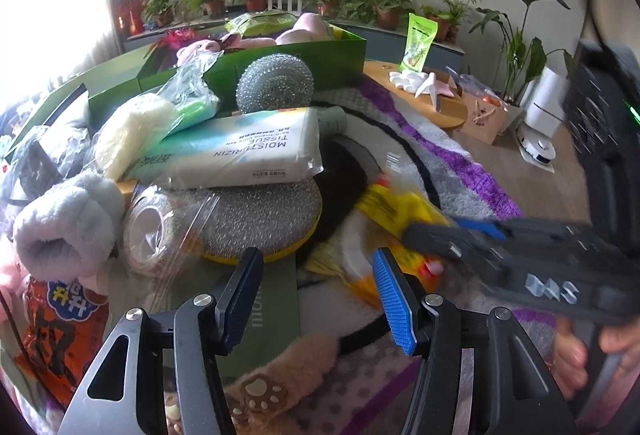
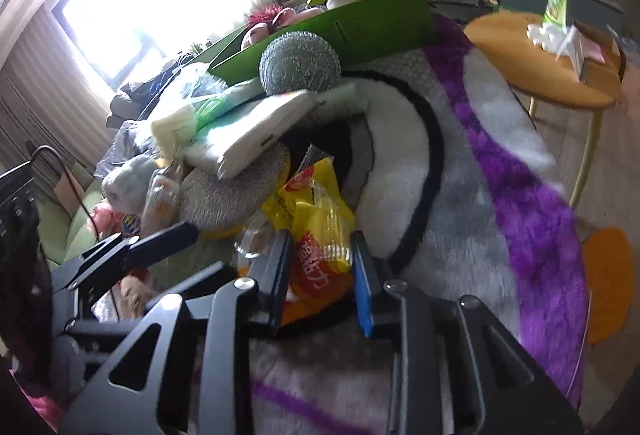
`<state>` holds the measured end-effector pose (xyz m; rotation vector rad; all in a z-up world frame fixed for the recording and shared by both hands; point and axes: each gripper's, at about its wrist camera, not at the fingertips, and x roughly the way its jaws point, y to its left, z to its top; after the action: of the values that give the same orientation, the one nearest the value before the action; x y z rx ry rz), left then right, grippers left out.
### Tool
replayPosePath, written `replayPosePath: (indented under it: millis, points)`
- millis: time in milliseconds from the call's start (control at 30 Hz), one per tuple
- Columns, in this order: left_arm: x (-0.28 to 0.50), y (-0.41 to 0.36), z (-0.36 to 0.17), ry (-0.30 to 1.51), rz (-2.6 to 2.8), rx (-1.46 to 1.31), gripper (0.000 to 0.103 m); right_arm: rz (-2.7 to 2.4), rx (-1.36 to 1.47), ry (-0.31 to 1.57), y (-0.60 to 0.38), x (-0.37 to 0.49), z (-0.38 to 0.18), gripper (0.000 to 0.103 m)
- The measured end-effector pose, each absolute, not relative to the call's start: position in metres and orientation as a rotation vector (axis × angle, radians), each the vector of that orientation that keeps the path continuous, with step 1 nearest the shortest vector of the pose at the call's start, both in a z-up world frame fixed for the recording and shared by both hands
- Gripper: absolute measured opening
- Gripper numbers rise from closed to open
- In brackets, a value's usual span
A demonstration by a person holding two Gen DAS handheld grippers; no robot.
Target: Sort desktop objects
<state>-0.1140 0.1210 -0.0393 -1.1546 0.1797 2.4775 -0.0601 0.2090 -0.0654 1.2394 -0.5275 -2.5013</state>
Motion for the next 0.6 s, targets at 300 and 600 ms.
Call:
replayPosePath:
  millis: [300,600]
  points:
    - [-0.094,0.128,-0.041,0.187,2.387,-1.133,0.059,-2.584,1.302,-0.452,0.204,0.001,-0.060,0.046]
    - [-0.100,0.141,-0.047,0.140,2.381,-1.197,0.058,-2.653,1.249,-0.447,0.222,-0.010,-0.049,0.043]
